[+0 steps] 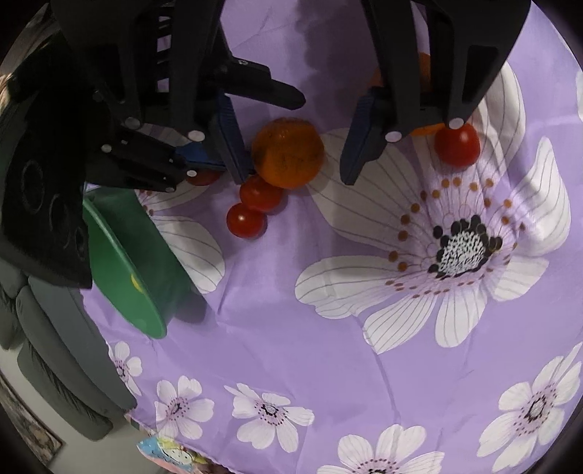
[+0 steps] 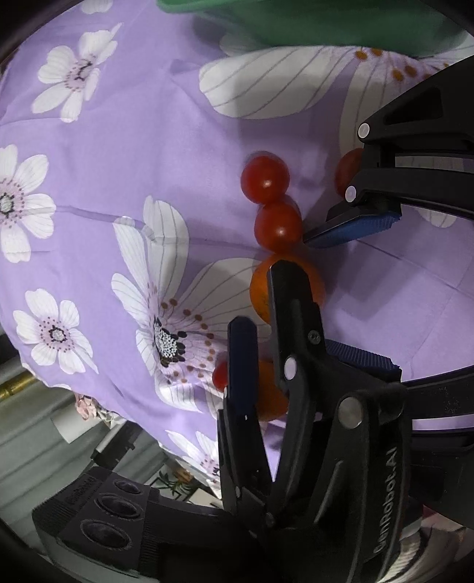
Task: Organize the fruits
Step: 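Close the left gripper on the orange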
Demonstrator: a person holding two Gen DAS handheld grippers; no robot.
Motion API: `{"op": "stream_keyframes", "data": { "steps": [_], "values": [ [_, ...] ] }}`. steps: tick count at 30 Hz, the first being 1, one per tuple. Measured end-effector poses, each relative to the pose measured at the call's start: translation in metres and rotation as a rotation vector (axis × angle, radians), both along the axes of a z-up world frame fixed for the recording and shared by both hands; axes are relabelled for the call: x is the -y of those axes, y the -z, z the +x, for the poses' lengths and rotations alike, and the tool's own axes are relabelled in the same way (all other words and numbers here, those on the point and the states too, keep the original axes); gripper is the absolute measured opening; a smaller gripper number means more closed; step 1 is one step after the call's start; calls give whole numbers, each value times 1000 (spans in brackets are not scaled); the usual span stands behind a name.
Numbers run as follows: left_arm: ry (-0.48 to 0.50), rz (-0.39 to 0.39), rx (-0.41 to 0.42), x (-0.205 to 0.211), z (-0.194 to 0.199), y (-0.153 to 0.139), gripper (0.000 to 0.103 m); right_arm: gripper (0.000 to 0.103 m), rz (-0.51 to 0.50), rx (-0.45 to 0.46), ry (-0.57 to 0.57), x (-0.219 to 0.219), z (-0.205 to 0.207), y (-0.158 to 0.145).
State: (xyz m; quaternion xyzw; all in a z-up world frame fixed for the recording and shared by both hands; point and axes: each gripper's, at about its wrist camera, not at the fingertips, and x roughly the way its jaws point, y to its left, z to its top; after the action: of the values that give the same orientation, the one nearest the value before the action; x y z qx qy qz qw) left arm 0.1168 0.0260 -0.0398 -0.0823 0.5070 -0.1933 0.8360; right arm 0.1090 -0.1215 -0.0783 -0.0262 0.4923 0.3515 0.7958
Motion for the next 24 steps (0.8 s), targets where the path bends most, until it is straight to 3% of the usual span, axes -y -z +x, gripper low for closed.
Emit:
{"op": "stream_keyframes", "data": {
  "steps": [3,7,16,24],
  "values": [
    [10,-1,-6,0,4,1,51,53,-8,-6,0,-1,3,0],
    [49,-10,-28,3,7,4,41,53,-28,-5,-14,-4,3,0],
    [48,-20,-25,4,7,4,40,47,-78,32,-44,-11,2,0],
    [20,-50,-19,0,-7,-1,40,45,-62,45,-35,-7,-4,-8]
  ]
}}
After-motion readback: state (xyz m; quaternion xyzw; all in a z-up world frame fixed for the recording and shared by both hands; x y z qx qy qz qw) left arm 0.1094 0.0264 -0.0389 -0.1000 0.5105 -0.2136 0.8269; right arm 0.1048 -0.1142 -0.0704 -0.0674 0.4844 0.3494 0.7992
